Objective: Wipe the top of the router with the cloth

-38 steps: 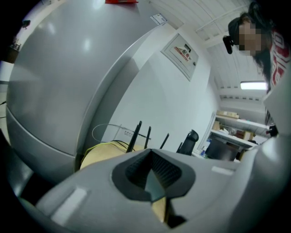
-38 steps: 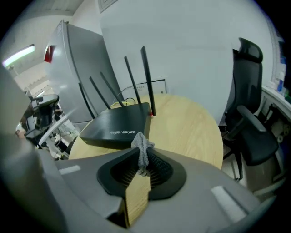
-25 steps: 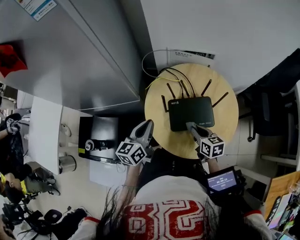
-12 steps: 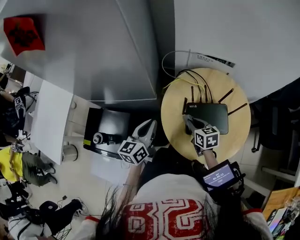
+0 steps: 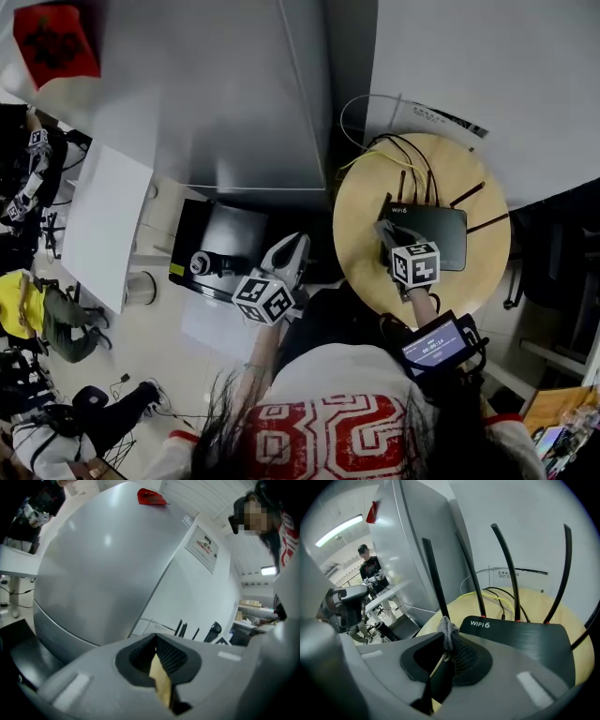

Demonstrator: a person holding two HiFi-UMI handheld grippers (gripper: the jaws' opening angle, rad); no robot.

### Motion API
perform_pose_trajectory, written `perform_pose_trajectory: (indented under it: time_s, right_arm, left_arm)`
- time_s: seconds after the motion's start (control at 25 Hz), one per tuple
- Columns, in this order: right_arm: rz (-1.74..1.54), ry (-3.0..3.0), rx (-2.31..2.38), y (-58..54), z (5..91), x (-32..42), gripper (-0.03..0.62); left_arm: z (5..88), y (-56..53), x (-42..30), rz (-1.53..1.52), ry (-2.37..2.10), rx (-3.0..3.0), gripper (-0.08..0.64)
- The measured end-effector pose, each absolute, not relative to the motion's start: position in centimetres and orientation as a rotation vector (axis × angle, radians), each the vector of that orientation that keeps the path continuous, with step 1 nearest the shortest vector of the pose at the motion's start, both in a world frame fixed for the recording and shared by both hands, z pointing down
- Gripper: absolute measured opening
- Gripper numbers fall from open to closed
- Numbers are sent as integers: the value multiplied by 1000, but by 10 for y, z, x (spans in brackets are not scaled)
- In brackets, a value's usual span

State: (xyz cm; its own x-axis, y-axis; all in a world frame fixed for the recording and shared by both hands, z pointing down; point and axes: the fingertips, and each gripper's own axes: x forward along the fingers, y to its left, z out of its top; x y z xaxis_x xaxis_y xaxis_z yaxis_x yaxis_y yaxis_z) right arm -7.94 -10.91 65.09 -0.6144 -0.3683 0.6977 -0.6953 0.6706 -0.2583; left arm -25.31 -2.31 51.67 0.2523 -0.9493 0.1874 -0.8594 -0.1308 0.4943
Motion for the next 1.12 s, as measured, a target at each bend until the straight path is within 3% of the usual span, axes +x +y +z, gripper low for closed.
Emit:
perform_pose_trajectory:
  time_s: [0.8,1.12]
  right_arm:
    - [752,-2302,638,-23,650,-65,43]
    - [803,-2377,796,-62,620,-29,43]
  left_arm:
    - [520,-46,-193,-207,-1472,2114,-5]
    - [514,-48,-171,-219,-1483,2119,-5]
